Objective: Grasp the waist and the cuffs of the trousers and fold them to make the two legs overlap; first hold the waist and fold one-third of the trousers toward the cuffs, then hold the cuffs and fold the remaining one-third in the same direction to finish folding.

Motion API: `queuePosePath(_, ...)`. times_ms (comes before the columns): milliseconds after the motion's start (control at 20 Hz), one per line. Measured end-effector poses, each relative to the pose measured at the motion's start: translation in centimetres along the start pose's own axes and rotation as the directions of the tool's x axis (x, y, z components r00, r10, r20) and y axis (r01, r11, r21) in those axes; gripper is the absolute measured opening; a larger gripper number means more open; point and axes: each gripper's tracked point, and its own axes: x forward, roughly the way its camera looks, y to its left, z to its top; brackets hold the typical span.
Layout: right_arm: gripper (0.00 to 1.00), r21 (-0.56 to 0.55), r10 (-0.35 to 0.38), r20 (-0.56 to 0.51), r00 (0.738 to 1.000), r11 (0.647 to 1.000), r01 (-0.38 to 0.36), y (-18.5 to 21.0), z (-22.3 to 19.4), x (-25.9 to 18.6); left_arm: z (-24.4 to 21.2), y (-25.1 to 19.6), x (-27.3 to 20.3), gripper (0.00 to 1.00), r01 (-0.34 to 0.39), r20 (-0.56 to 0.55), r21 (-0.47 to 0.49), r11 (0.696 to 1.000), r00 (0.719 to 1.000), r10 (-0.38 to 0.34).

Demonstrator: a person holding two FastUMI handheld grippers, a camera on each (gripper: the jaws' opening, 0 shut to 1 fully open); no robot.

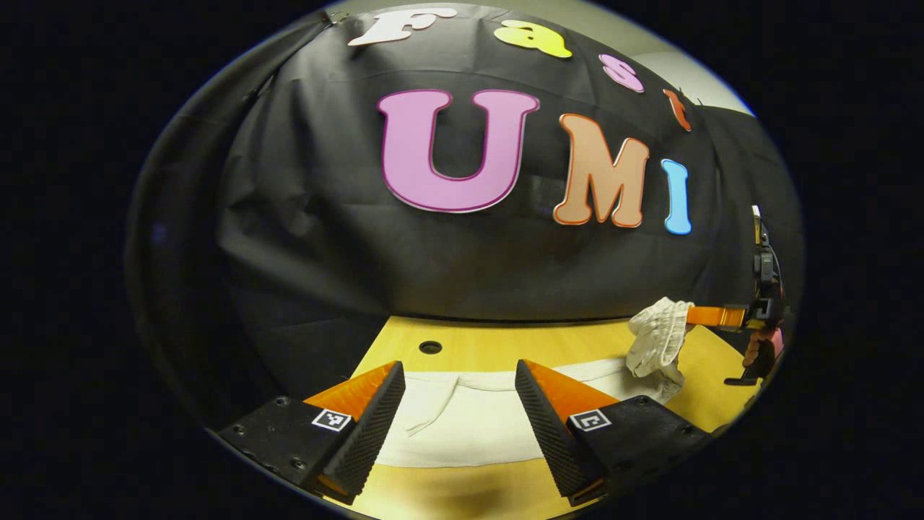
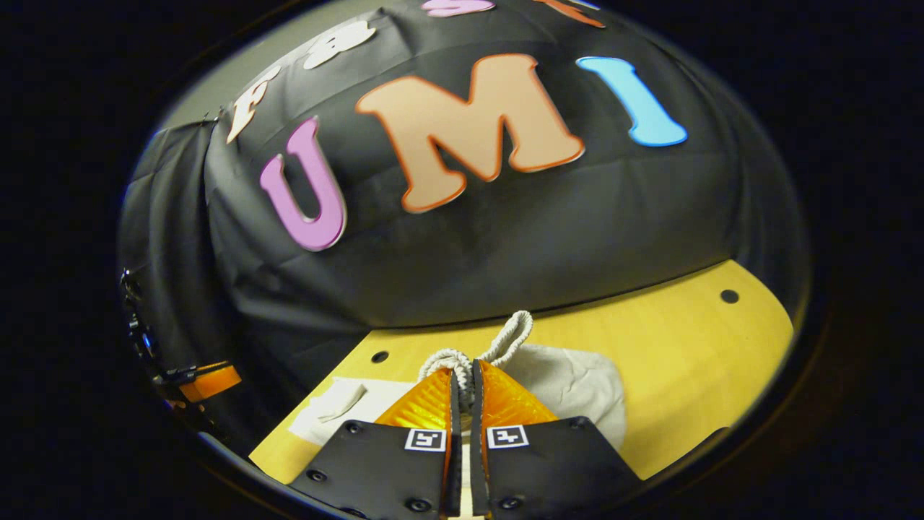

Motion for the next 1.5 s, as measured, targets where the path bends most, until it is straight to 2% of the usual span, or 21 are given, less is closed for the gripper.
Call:
queuePosePath(50, 0.06, -0.024, 0.013, -0.029, 1.000, 1.000, -0.013, 1.6, -2.1, 0.9, -0.6, 1.3, 0.3, 0.93, -0.010, -0.007, -0.009, 1.000, 1.000, 0.010)
queuePosePath(100, 0.02, -0.054, 0.021, -0.067, 0.998, 0.998, -0.024, 2.8, -4.0, 1.7, -1.4, 2.5, 0.5, 0.93, -0.022, -0.019, -0.019, 1.000, 1.000, 0.022)
queuePosePath(150, 0.07, -0.082, 0.020, -0.107, 0.994, 0.996, -0.029, 3.5, -6.0, 2.2, -2.3, 3.7, 0.8, 0.93, -0.035, -0.033, -0.028, 0.999, 0.999, 0.034)
queuePosePath(200, 0.07, -0.113, 0.013, -0.141, 0.990, 0.993, -0.029, 3.7, -7.4, 2.8, -3.4, 4.8, 1.1, 0.93, -0.048, -0.053, -0.036, 0.998, 0.998, 0.046)
queuePosePath(300, 0.10, -0.165, -0.006, -0.177, 0.984, 0.986, -0.024, 3.7, -8.8, 3.7, -5.4, 6.8, 1.8, 0.94, -0.070, -0.088, -0.047, 0.996, 0.994, 0.065)
queuePosePath(400, 0.13, -0.157, 0.008, -0.200, 0.980, 0.987, -0.040, 4.0, -8.2, 3.5, -7.6, 8.5, 2.5, 0.94, -0.084, -0.119, -0.064, 0.994, 0.990, 0.076)
queuePosePath(450, 0.34, -0.132, 0.033, -0.215, 0.976, 0.989, -0.063, 4.5, -7.7, 3.4, -8.7, 9.0, 2.7, 0.94, -0.088, -0.141, -0.076, 0.993, 0.987, 0.077)
queuePosePath(600, 0.97, -0.116, 0.000, -0.205, 0.979, 0.993, -0.024, 3.0, -6.4, 2.9, -12.1, 10.4, 3.3, 0.95, -0.102, -0.204, -0.108, 0.989, 0.976, 0.078)
queuePosePath(650, 0.99, -0.116, -0.017, -0.195, 0.981, 0.993, -0.006, 2.7, -5.8, 2.6, -13.2, 10.8, 3.7, 0.95, -0.105, -0.223, -0.120, 0.987, 0.972, 0.076)
queuePosePath(700, 0.92, -0.108, -0.027, -0.188, 0.982, 0.994, 0.007, 2.5, -5.3, 2.3, -14.3, 11.2, 4.1, 0.95, -0.111, -0.243, -0.137, 0.984, 0.967, 0.075)
queuePosePath(750, 0.92, -0.100, -0.037, -0.180, 0.983, 0.995, 0.020, 2.2, -5.1, 2.1, -15.5, 11.4, 4.3, 0.95, -0.119, -0.275, -0.151, 0.981, 0.959, 0.074)
queuePosePath(800, 0.96, -0.099, -0.054, -0.169, 0.984, 0.994, 0.037, 1.7, -4.5, 1.3, -16.8, 11.6, 4.5, 0.95, -0.125, -0.303, -0.160, 0.979, 0.950, 0.072)
queuePosePath(850, 0.92, -0.104, -0.073, -0.157, 0.985, 0.993, 0.057, 1.0, -4.0, 0.6, -17.7, 11.8, 4.7, 0.96, -0.129, -0.320, -0.162, 0.978, 0.945, 0.071)
queuePosePath(900, 0.96, -0.112, -0.094, -0.146, 0.985, 0.991, 0.078, 0.4, -3.4, 0.1, -18.3, 11.8, 4.9, 0.96, -0.131, -0.331, -0.161, 0.978, 0.941, 0.072)
queuePosePath(950, 0.96, -0.121, -0.114, -0.139, 0.984, 0.988, 0.098, -0.3, -3.2, -0.6, -19.0, 11.8, 5.0, 0.95, -0.138, -0.350, -0.157, 0.978, 0.934, 0.076)
queuePosePath(1000, 0.92, -0.128, -0.130, -0.132, 0.983, 0.985, 0.113, -0.8, -2.7, -1.2, -19.7, 11.5, 5.2, 0.95, -0.141, -0.367, -0.152, 0.978, 0.927, 0.077)
queuePosePath(1050, 0.96, -0.134, -0.144, -0.125, 0.982, 0.983, 0.127, -1.3, -2.3, -1.8, -20.0, 11.6, 5.3, 0.95, -0.146, -0.370, -0.145, 0.978, 0.925, 0.083)
queuePosePath(1200, 0.96, -0.146, -0.177, -0.119, 0.977, 0.976, 0.159, -2.4, -1.5, -3.4, -21.0, 11.4, 5.5, 0.95, -0.163, -0.397, -0.159, 0.974, 0.914, 0.088)
queuePosePath(1250, 0.96, -0.152, -0.188, -0.120, 0.975, 0.974, 0.169, -2.7, -1.5, -4.0, -20.7, 11.7, 5.6, 0.99, -0.161, -0.385, -0.149, 0.976, 0.918, 0.093)
queuePosePath(1350, 0.96, -0.156, -0.206, -0.107, 0.973, 0.970, 0.188, -3.4, -0.8, -4.9, -21.1, 11.8, 5.4, 0.92, -0.163, -0.400, -0.137, 0.977, 0.911, 0.096)
queuePosePath(1500, 0.96, -0.142, -0.213, -0.097, 0.972, 0.970, 0.198, -3.5, -0.2, -6.1, -21.8, 12.7, 5.3, 0.86, -0.187, -0.430, -0.053, 0.981, 0.891, 0.147)
